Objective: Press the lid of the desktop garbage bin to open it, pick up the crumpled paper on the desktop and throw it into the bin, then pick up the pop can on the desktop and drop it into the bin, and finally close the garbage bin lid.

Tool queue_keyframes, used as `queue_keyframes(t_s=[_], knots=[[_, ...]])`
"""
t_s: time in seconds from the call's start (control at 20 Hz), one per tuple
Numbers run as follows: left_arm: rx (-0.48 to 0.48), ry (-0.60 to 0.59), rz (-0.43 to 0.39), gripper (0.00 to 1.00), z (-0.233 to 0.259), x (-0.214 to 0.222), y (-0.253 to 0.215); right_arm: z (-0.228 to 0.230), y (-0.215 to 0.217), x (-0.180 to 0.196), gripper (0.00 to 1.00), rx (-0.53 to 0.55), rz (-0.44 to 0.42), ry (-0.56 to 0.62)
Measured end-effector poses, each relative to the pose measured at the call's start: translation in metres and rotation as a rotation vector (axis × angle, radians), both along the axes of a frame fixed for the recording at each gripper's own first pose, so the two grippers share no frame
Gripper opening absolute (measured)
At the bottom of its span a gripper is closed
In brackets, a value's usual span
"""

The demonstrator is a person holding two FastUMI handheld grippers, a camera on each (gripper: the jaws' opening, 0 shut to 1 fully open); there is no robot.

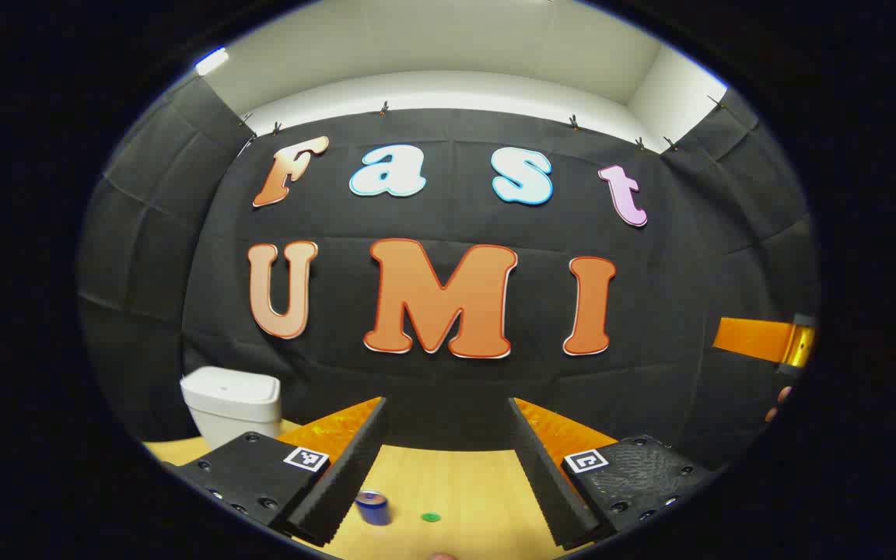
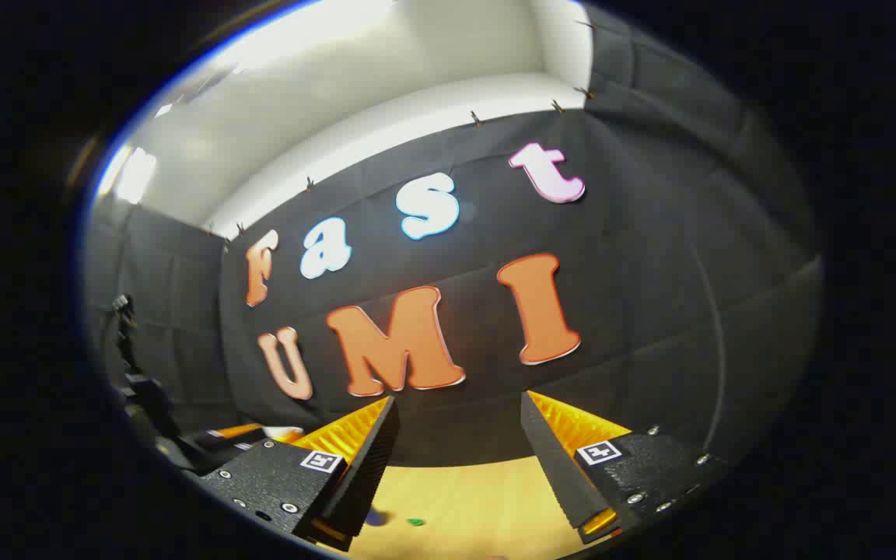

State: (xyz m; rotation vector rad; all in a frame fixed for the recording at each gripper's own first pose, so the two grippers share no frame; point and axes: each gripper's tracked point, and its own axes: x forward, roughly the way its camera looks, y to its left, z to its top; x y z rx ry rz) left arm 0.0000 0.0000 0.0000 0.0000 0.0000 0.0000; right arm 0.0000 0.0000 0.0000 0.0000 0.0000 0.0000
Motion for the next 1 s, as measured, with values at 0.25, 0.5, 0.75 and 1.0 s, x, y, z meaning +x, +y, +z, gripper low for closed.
queue_keyframes(t_s=[0.25, 0.5, 0.75, 1.0], knots=[[-0.017, 0.025, 0.024, 0.92, -0.006, 0.011, 0.084, -0.045, 0.053, 0.003, 0.93, -0.102, -0.011, 0.106], [-0.033, 0.025, -0.113, 0.93, 0.005, 0.065, 0.144, -0.048, 0.085, 0.018, 0.93, -0.130, -0.140, 0.105], [-0.030, -0.001, -0.167, 0.94, -0.021, 0.087, 0.170, -0.081, 0.103, 0.021, 0.94, -0.177, -0.274, 0.140], [-0.065, 0.055, -0.229, 0.94, -0.055, 0.079, 0.138, -0.107, 0.117, 0.023, 0.93, -0.208, -0.225, 0.191]])
